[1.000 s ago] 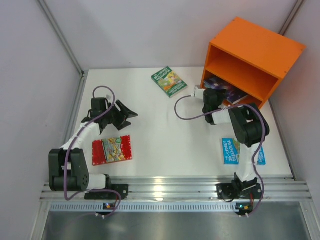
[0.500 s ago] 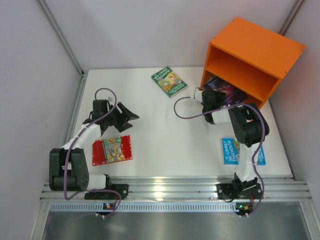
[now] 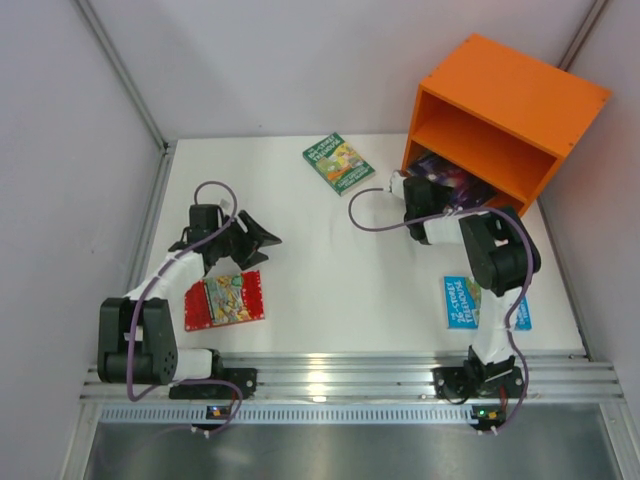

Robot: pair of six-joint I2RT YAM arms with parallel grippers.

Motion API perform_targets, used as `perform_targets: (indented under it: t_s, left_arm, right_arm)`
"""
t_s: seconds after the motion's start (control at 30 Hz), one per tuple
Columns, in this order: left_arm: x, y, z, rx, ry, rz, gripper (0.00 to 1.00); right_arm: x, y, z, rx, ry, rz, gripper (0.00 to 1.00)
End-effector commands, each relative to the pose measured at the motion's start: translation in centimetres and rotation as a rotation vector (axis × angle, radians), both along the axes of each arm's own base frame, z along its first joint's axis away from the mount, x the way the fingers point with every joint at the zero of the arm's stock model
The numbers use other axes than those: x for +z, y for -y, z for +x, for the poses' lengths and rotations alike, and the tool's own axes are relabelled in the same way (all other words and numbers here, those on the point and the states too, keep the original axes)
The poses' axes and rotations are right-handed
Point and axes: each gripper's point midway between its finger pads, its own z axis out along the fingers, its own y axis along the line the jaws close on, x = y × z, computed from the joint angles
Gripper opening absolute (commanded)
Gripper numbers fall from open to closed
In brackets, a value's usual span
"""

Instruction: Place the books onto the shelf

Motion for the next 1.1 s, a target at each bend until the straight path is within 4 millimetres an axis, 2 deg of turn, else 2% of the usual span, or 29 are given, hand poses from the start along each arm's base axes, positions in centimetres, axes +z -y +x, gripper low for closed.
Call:
perform_targets:
  t_s: [0.0,0.03,0.1,0.13,0.3,0.43,0.63,0.8,0.9,0.93,1.03,1.07]
  left_arm:
    - [1.7,0.2,0.5,-0.015,0.083,-0.003,0.7]
    - [1.8,0.2,0.6,-0.014,0.082,-0.003,0.7]
    - [1.9,0.3,0.7,-0.014,0.086,-0.002,0.69]
    - [2.0,0.4,0.8,-0.015,0.088,0.0,0.69]
    - [2.3,0.5,0.9,-0.016,0.093,0.007,0.69]
    - [2.4,0.7,1.0,-0.013,0.093,0.01,0.69]
    - [2.8,1.1,1.7,-0.017,0.102,0.018,0.69]
    - [3.2,1.7,2.0,-0.024,0.109,0.019,0.69]
    - [3.6,2.1,2.0,-0.033,0.117,0.013,0.69]
    - [3.6,2.3,1.9,-0.038,0.116,0.012,0.69]
    - [4.0,2.6,1.8,-0.041,0.127,0.012,0.69]
    - [4.0,2.7,1.7,-0.044,0.128,0.01,0.69]
  right_arm:
    - [2.1,-0.5,1.3,0.002,0.107,0.002,0.23]
    - [2.4,-0.5,1.5,0.007,0.128,-0.001,0.13]
    - [2.4,-0.5,1.5,0.013,0.146,-0.015,0.02]
    - [2.7,-0.5,1.6,0.026,0.153,-0.041,0.0]
    - [4.0,-0.8,2.7,0.063,0.265,-0.074,0.0]
    - [5.2,-2.1,3.6,0.14,0.352,-0.057,0.0]
    - [5.2,-3.3,4.2,0.239,0.392,-0.029,0.0]
    - [4.7,-2.6,4.5,0.246,0.398,-0.032,0.0]
    - [4.6,-2.2,4.4,0.224,0.391,-0.03,0.19]
    - [4.5,-2.1,4.3,0.218,0.365,-0.026,0.31]
    - [3.9,-2.1,3.7,0.195,0.289,0.049,0.48]
    - [3.5,-2.0,3.5,0.19,0.266,0.061,0.51]
